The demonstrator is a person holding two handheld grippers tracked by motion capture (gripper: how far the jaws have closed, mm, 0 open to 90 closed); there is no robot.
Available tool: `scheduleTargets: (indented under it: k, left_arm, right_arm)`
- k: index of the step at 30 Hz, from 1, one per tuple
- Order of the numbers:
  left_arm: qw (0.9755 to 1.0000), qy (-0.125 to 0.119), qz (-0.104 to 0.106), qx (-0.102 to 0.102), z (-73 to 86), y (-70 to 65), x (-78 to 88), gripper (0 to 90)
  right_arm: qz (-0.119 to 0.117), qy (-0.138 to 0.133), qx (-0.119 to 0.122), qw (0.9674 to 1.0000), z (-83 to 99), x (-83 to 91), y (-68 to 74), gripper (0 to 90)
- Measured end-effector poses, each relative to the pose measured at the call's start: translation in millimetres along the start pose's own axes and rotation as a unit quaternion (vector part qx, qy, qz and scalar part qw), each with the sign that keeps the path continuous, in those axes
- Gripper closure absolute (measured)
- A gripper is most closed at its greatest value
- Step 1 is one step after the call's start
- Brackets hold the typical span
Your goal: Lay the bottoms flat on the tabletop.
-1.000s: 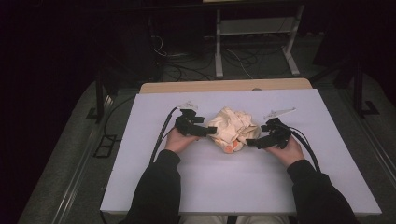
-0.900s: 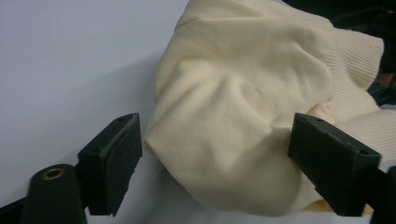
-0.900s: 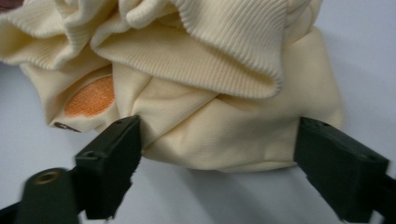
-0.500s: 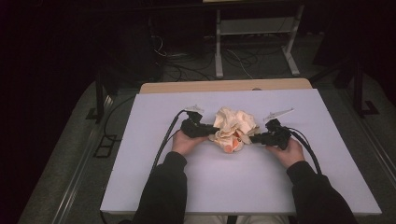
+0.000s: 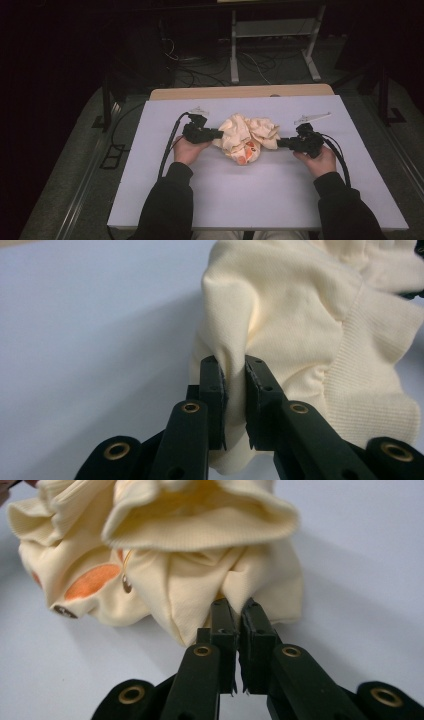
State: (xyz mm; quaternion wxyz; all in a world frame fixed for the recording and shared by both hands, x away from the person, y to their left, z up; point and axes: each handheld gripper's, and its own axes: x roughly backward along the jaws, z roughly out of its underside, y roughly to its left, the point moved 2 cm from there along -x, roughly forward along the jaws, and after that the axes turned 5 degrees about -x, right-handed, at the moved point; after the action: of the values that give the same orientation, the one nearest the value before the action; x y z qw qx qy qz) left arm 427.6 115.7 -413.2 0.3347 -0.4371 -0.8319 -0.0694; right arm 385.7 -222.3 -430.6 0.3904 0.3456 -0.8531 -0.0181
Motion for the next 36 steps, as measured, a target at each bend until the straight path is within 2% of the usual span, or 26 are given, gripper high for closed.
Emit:
scheduleTargets:
  k: [5, 10, 15, 16, 17, 20, 22, 27, 30, 36]
  left_arm:
    - [0.9999, 0.001, -0.013, -0.002, -2.8, 2.9, 14.6, 78.7]
    - [0.9996, -0.014, -0.013, 0.022, -5.3, 8.5, 24.1, 79.0]
    - [0.9996, -0.01, -0.028, -0.001, -20.4, 4.5, 38.6, 79.0]
    - [0.9993, -0.003, -0.037, -0.011, -28.8, 2.2, 45.3, 79.1]
    - [0.9993, -0.003, -0.037, -0.011, -28.8, 2.2, 45.3, 79.0]
    - [0.9984, 0.003, -0.049, -0.029, -46.0, -2.5, 57.2, 79.0]
    - [0.998, -0.002, -0.053, -0.034, -55.7, -5.8, 63.3, 79.0]
    - [0.9965, -0.013, -0.066, -0.05, -79.2, -15.4, 73.6, 79.1]
    - [0.9954, -0.02, -0.074, -0.058, -91.1, -19.0, 79.5, 79.3]
    - [0.9933, -0.041, -0.087, -0.064, -110.4, -24.2, 94.8, 79.9]
  right_arm:
    - [0.003, -0.013, -0.009, 0.9999, -4.4, 5.8, 0.8, 84.9]
    - [-0.004, -0.022, -0.02, 0.9995, -8.4, 8.8, 0.2, 85.1]
    - [-0.005, -0.039, -0.026, 0.9989, -14.9, 19.7, -0.3, 85.1]
    - [-0.006, -0.051, -0.031, 0.9982, -18.9, 27.0, -2.2, 85.1]
    - [-0.006, -0.051, -0.031, 0.9982, -18.9, 27.0, -2.2, 85.1]
    - [-0.007, -0.07, -0.045, 0.9965, -23.4, 34.2, -5.5, 85.1]
    - [-0.003, -0.073, -0.051, 0.996, -28.6, 35.5, -8.9, 85.1]
    - [0.009, -0.071, -0.049, 0.9962, -41.0, 40.2, -11.3, 85.1]
    - [0.026, -0.075, -0.038, 0.9961, -56.5, 49.7, -11.1, 85.1]
    - [0.04, -0.086, -0.03, 0.995, -75.6, 63.5, -8.5, 85.1]
